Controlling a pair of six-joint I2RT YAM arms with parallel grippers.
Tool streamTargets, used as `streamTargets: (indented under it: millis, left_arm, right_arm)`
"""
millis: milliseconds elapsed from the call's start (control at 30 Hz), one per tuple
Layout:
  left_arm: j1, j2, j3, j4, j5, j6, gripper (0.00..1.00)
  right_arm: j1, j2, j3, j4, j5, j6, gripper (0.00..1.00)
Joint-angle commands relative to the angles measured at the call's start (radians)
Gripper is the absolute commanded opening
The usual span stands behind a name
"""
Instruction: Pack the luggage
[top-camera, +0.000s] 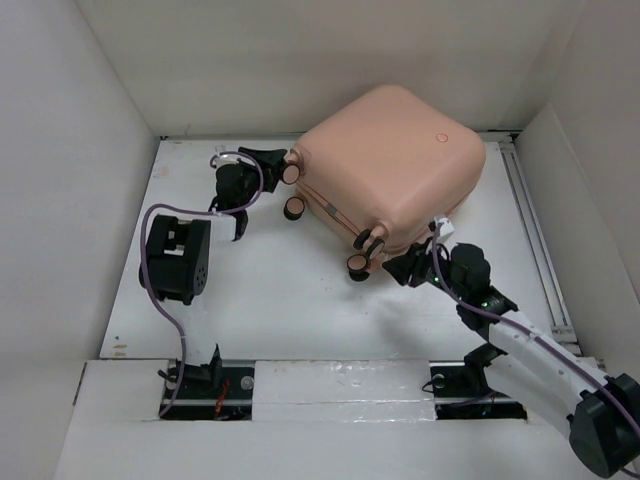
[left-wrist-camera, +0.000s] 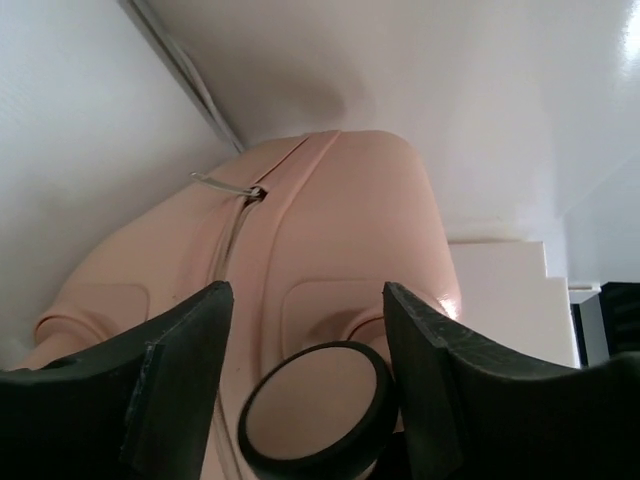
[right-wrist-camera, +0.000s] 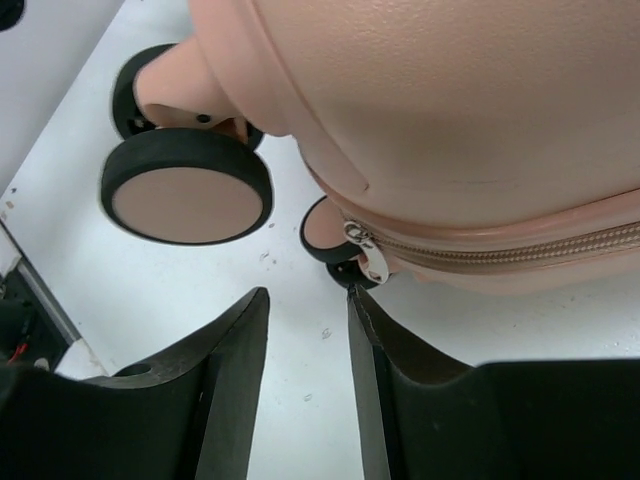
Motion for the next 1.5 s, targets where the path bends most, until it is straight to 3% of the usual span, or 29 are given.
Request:
streamTargets:
  millis: [0, 33, 133, 333, 467, 567, 700, 733, 800, 1133, 1467]
  left_arm:
    - [-0.003, -0.004, 0.061, 0.073, -0.005, -0.011, 0.56]
    - [-0.003, 0.006, 0.070, 0.073, -0.005, -0.011, 0.51]
    - [-0.003, 0.015, 0.079, 0.073, -0.005, -0.011, 0.51]
    - [-0.021, 0.024, 0.098, 0.073, -0.005, -0.011, 0.72]
    - [-0.021, 0.033, 0.107, 0.073, 0.004, -0.020, 0.72]
    - [-0.021, 0.033, 0.107, 0.073, 0.004, -0.020, 0.65]
    - [-0.021, 0.033, 0.107, 0.084, -0.005, -0.029, 0.39]
    - [-0.021, 0.033, 0.107, 0.084, -0.005, -0.029, 0.18]
    - [-0.021, 0.033, 0.107, 0.084, -0.005, -0.017, 0.00]
    - [-0.021, -0.005, 0.084, 0.119, -0.005, 0.020, 0.00]
    - [-0.021, -0.048, 0.066, 0.096, -0.015, 0.081, 0.00]
  right_arm:
    - [0.012, 0.039, -0.009, 0.118, 0.030, -0.002, 0.43]
    - [0.012, 0.067, -0.009, 0.128, 0.054, -0.002, 0.45]
    - [0.021, 0.088, 0.000, 0.151, 0.105, 0.021, 0.45]
    - [0.031, 0.133, -0.011, 0.233, 0.231, 0.068, 0.48]
    - [0.031, 0.219, -0.011, 0.285, 0.218, 0.088, 0.51]
    - [0.041, 0.248, -0.020, 0.361, 0.206, 0.128, 0.52]
    - [0.063, 0.283, -0.029, 0.387, 0.229, 0.165, 0.53]
    - [0.077, 0.283, -0.029, 0.387, 0.250, 0.176, 0.53]
    - [0.090, 0.271, -0.041, 0.378, 0.275, 0.211, 0.53]
    - [0.173, 0.231, -0.083, 0.341, 0.410, 0.251, 0.56]
    - [0.138, 0.372, 0.028, 0.457, 0.340, 0.153, 0.55]
